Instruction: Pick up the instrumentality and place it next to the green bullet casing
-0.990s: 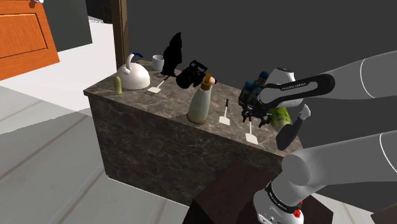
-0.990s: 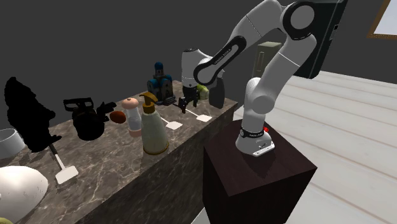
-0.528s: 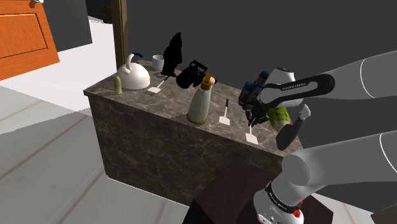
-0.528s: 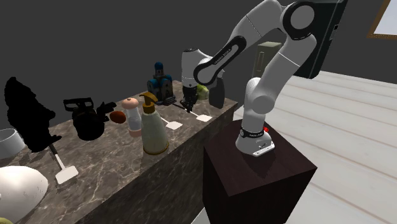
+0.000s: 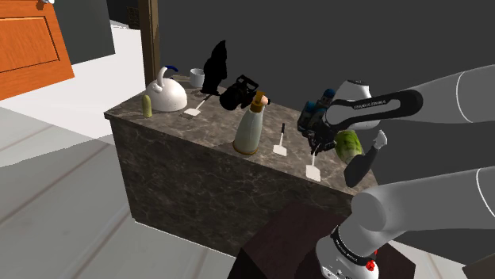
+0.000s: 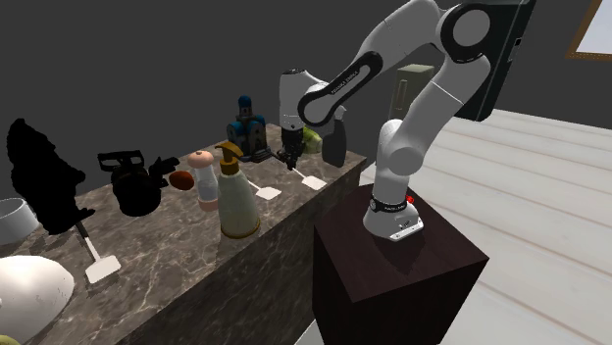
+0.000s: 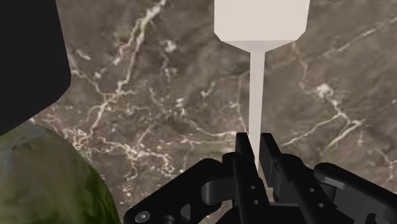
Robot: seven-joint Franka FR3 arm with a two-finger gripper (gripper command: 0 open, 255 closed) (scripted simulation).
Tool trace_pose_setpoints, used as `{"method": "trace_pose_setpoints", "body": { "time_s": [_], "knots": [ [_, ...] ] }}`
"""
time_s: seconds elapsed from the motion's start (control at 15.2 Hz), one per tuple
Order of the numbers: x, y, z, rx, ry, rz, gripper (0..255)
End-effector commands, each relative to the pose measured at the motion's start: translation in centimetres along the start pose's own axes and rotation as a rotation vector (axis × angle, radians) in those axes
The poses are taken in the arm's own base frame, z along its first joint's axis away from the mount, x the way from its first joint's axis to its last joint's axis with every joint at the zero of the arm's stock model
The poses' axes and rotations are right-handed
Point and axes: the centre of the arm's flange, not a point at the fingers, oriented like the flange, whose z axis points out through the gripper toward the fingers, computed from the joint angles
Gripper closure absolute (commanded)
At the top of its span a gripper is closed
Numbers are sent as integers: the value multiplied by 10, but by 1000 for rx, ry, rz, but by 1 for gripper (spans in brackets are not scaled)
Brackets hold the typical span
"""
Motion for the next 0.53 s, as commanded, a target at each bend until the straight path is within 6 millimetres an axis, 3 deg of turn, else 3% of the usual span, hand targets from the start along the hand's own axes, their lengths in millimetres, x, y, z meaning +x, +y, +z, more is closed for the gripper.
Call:
{"method": "trace_pose_setpoints", "body": {
  "time_s": [0.0, 0.46],
  "knots": [
    [0, 1, -10, 0, 0, 0, 255],
    [3, 1, -47, 0, 0, 0, 255]
  ]
}}
